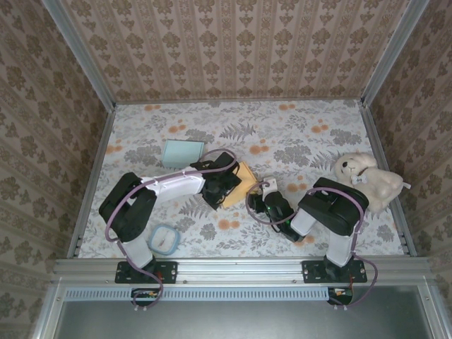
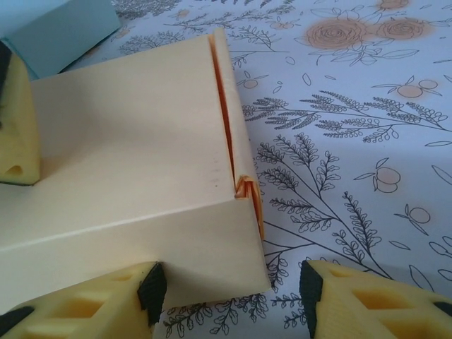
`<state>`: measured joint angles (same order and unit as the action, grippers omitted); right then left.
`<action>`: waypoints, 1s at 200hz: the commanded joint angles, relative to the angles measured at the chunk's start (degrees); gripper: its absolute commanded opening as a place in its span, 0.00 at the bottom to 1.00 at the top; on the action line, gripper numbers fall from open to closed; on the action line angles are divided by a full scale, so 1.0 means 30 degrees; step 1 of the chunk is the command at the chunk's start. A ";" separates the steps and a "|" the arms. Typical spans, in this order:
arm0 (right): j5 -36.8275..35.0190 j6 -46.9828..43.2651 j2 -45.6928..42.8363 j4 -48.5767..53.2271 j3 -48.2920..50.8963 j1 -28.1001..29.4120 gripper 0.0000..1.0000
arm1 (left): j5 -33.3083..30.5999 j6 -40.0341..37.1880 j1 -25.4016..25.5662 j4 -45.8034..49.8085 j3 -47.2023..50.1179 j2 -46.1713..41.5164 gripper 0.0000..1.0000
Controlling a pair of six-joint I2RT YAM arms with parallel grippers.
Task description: Fold the paper box
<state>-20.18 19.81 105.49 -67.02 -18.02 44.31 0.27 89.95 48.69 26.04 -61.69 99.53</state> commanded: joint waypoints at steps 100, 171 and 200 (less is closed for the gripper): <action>0.2889 0.4883 -1.2170 1.8759 -0.2200 -0.1350 0.42 | -0.7179 -0.9618 0.1281 0.2522 -0.0172 -0.5230 0.95; 0.5048 0.8208 -1.2972 1.9858 -0.2826 -0.1600 0.00 | 0.1631 -2.2687 -0.4581 -0.4971 0.2093 -0.6378 0.96; 0.7583 0.8517 -1.0424 1.9312 -0.4129 -0.2277 0.00 | 0.3327 -2.3524 -0.4671 -0.5833 0.1598 -0.4783 0.94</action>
<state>-4.95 42.37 69.73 -9.82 -26.39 39.03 1.02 26.50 34.28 11.66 -54.52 82.30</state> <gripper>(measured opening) 0.055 0.945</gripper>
